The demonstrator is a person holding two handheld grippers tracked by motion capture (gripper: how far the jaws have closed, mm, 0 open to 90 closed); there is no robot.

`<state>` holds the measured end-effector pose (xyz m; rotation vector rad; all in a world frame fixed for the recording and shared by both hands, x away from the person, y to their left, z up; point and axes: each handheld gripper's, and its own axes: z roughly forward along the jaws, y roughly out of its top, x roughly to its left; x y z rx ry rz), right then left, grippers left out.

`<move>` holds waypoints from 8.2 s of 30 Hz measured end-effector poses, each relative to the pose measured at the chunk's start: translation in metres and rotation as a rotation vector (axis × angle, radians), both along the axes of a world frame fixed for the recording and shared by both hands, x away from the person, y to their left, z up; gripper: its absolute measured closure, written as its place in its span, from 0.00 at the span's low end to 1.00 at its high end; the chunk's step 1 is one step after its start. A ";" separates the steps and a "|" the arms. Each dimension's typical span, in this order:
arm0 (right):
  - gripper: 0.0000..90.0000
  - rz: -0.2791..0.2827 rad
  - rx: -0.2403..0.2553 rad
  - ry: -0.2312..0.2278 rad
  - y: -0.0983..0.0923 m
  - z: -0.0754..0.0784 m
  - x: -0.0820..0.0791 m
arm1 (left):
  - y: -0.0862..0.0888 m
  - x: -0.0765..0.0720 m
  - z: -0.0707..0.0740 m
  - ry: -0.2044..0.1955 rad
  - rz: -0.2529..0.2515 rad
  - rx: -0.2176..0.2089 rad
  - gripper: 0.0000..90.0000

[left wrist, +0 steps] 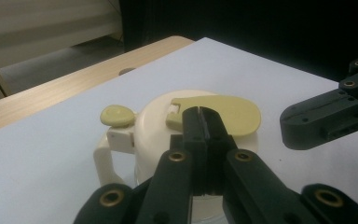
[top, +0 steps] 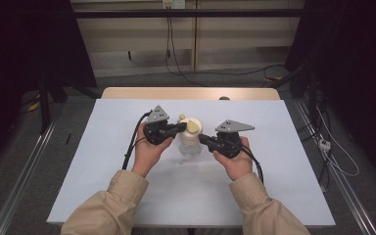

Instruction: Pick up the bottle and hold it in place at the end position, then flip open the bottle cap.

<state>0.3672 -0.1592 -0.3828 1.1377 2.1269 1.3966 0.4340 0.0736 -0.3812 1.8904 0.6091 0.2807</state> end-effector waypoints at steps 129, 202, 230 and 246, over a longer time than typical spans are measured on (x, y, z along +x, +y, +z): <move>1.00 -0.005 -0.056 -0.012 0.013 0.012 0.017 | 0.001 -0.002 -0.003 -0.002 0.026 -0.026 1.00; 1.00 -0.010 -0.065 -0.050 0.024 0.029 0.033 | 0.004 -0.004 -0.004 -0.008 0.052 -0.034 1.00; 1.00 -0.029 -0.053 -0.058 0.023 0.034 0.041 | -0.003 -0.006 -0.005 -0.011 0.041 -0.039 1.00; 1.00 -0.032 -0.052 -0.059 0.025 0.035 0.046 | -0.003 -0.006 -0.005 -0.010 0.042 -0.041 1.00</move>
